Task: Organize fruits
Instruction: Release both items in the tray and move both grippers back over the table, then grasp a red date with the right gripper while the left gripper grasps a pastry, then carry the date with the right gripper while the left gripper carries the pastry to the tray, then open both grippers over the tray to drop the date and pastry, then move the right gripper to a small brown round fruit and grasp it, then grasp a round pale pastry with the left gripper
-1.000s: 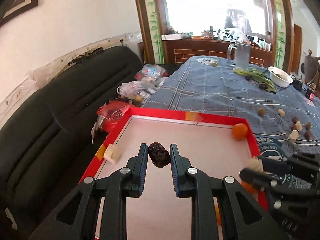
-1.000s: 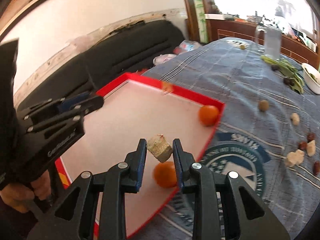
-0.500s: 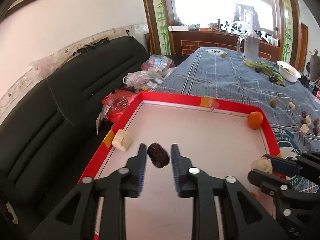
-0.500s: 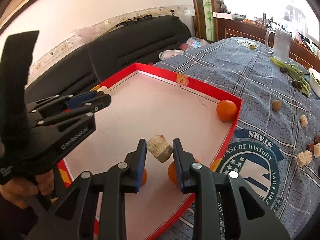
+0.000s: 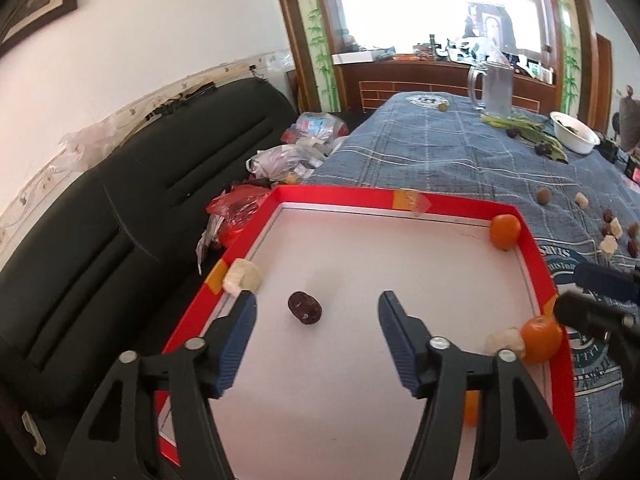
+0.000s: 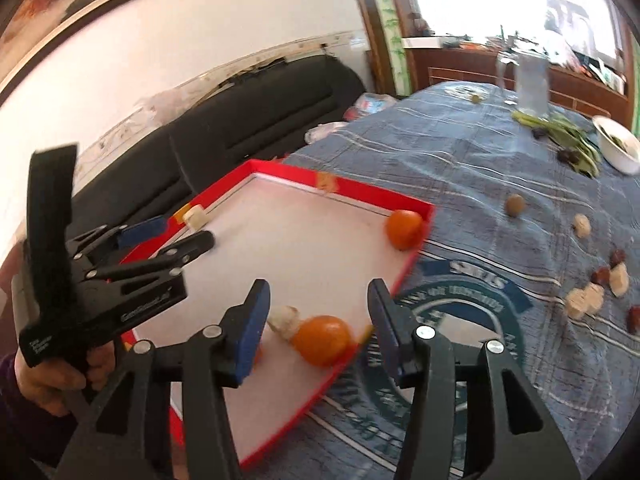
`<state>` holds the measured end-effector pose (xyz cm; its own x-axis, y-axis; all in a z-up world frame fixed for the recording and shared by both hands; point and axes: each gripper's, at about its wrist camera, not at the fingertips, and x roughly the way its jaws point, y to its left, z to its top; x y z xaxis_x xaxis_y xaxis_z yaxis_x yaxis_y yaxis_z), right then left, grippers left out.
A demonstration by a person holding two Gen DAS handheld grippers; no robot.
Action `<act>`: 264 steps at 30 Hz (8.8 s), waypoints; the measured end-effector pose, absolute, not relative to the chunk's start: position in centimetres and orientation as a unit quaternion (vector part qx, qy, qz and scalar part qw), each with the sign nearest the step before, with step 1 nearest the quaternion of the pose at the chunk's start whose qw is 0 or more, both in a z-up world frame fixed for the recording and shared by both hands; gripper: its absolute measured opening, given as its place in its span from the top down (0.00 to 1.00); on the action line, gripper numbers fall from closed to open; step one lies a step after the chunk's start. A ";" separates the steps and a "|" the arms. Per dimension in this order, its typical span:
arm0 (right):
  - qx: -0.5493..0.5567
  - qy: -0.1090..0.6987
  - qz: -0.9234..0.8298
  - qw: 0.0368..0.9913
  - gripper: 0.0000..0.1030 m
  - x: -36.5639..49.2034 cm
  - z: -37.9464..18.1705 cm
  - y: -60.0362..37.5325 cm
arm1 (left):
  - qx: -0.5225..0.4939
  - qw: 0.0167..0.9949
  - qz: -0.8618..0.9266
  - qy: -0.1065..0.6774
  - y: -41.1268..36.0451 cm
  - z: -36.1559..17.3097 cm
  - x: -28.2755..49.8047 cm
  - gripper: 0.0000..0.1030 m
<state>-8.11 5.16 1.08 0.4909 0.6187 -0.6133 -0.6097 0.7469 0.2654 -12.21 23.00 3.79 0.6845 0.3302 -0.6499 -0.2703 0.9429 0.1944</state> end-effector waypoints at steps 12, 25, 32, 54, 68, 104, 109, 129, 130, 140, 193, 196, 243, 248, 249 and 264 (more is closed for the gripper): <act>0.070 0.372 0.259 0.889 0.49 -5.8 0.6 -4.9 | 0.092 0.924 0.093 0.360 16.9 4.5 -11.5 0.23; 0.090 0.388 0.124 0.909 0.49 -4.7 -0.6 -17.4 | 0.142 0.925 -0.011 0.352 8.7 5.2 -11.3 0.23; 0.068 0.396 0.120 0.908 0.49 -3.0 -1.1 -17.0 | 0.144 0.919 -0.042 0.365 6.5 5.2 -10.0 0.23; 0.031 0.427 0.111 0.897 0.81 1.0 -3.5 -16.1 | 0.143 0.893 -0.115 0.411 -0.6 1.8 -2.0 0.26; 0.066 0.415 0.105 0.902 0.81 0.3 -2.3 -17.7 | 0.110 0.865 -0.153 0.465 -1.5 -0.5 0.2 0.52; 0.075 0.343 0.076 0.933 0.81 -0.3 -0.9 -18.2 | 0.096 0.951 0.013 0.294 7.8 8.3 -9.3 0.79; 0.058 0.338 0.123 0.931 0.81 -1.7 1.0 -14.0 | 0.087 0.951 0.055 0.291 11.1 8.2 -9.9 0.79; -0.014 0.355 0.332 0.874 0.80 -5.3 3.2 7.7 | 0.040 0.943 0.163 0.288 21.8 6.9 -12.5 0.79; -0.017 0.357 0.334 0.872 0.80 -5.4 3.1 8.2 | 0.038 0.942 0.165 0.290 22.2 6.8 -12.5 0.79; -0.045 0.401 0.330 0.853 0.80 -4.7 0.8 11.6 | 0.026 0.937 0.173 0.302 24.4 5.7 -12.5 0.79; 0.043 0.395 0.298 0.868 0.69 -2.7 1.6 1.7 | 0.107 0.911 0.157 0.366 17.6 4.3 -10.1 0.25; 0.055 0.391 0.285 0.873 0.69 -2.0 1.6 -0.4 | 0.118 0.912 0.143 0.367 16.1 4.5 -9.7 0.25; 0.135 0.456 0.050 0.878 0.76 5.9 -3.2 -20.6 | 0.105 0.873 -0.140 0.456 -2.9 -0.7 1.4 0.52; 0.136 0.454 0.046 0.879 0.76 5.9 -3.1 -20.5 | 0.103 0.870 -0.158 0.456 -3.4 -0.7 1.2 0.68; 0.137 0.454 0.046 0.879 0.76 5.9 -3.1 -20.6 | 0.102 0.869 -0.160 0.457 -3.4 -0.7 1.2 0.69; 0.136 0.457 0.040 0.878 0.76 6.0 -3.2 -20.4 | 0.094 0.878 -0.123 0.453 -2.6 -0.5 1.5 0.44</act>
<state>6.04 -20.44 -3.22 0.5790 0.1948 -0.7917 0.0536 0.9599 0.2753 1.52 -2.60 -0.47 0.5598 -0.1313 -0.8182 0.3018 0.9519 0.0537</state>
